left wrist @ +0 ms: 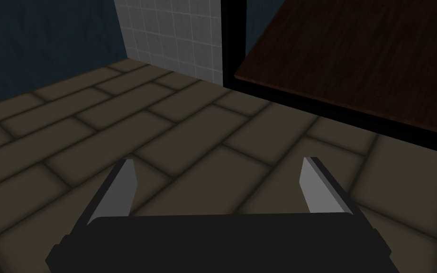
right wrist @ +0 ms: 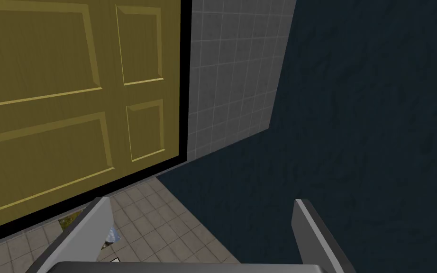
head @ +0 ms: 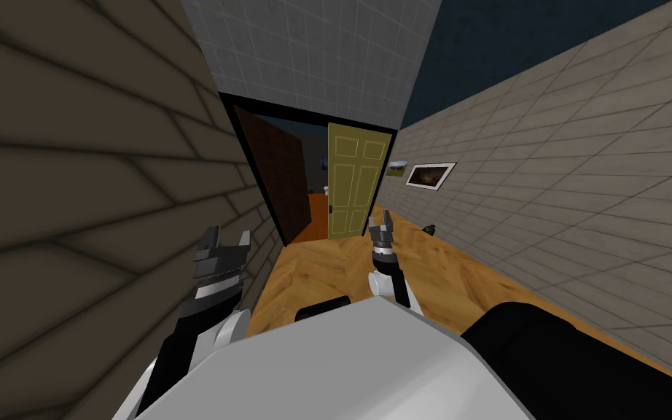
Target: Push the door open
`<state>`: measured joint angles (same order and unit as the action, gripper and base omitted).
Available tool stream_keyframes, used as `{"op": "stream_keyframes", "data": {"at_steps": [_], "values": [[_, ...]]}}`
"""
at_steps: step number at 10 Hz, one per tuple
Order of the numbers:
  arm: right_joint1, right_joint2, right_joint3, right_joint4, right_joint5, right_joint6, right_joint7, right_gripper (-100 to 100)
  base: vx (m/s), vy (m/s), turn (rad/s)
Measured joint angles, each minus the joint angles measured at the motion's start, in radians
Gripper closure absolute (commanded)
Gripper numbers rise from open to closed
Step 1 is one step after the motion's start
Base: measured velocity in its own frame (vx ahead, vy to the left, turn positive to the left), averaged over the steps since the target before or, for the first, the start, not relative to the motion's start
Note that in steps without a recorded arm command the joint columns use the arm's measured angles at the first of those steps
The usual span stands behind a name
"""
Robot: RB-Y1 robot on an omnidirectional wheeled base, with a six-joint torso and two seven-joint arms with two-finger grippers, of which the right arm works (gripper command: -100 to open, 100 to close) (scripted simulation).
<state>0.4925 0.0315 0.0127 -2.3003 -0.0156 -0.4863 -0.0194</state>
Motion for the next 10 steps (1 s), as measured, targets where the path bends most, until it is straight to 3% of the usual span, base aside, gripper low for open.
{"op": "stream_keyframes", "data": {"at_steps": [10], "values": [[-0.066,-0.055,-0.016,0.191,-0.021,-0.037,-0.010,-100,0.090,0.002,0.028]]}}
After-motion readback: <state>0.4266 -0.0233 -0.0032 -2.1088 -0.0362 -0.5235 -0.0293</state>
